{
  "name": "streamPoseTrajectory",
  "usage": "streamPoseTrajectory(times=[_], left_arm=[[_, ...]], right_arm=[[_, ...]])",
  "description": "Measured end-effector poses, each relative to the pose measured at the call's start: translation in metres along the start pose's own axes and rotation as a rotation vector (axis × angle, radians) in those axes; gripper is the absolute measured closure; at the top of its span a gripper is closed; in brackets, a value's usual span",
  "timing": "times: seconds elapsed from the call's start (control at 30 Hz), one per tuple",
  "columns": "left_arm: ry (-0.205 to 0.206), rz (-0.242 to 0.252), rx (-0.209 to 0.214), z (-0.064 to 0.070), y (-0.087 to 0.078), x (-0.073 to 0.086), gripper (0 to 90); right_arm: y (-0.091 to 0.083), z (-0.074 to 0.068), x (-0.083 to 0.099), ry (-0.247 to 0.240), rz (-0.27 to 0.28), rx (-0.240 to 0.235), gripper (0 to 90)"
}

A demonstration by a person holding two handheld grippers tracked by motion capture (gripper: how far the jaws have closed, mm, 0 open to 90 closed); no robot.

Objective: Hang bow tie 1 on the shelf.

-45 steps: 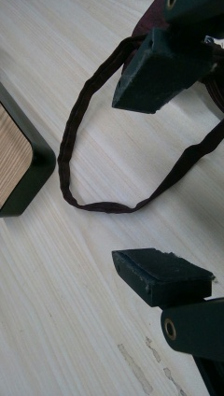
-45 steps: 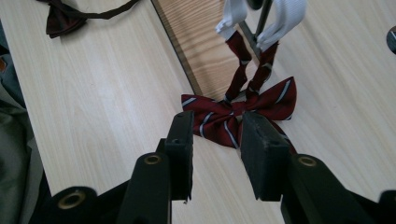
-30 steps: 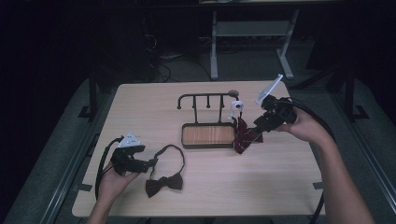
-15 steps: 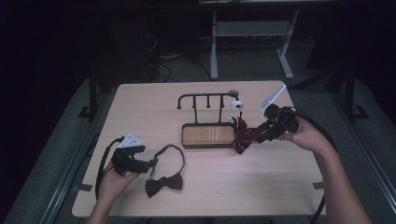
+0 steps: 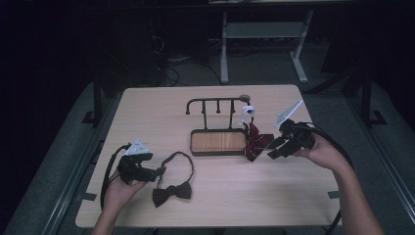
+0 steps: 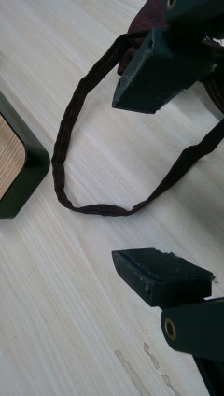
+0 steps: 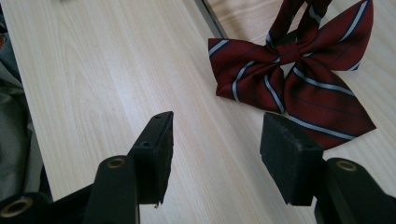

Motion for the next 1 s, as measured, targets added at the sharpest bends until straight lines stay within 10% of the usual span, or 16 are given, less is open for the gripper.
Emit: streamPoseTrajectory(times=[1.0], left_arm=[[0.005,-0.020,0.030,-0.001,0.007,-0.009,29.9]], right_arm=[[0.015,-0.016,0.038,0.025,0.018,-0.001,37.9]])
Point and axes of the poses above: each handheld gripper's, and its own axes: y roughly forward along the jaws, x roughly out of its underside, z roughly to its right, the point moved 8 cm from there along y, roughly forward along the jaws, and after that the axes turned 4 degrees about x, right-handed, at the moved point
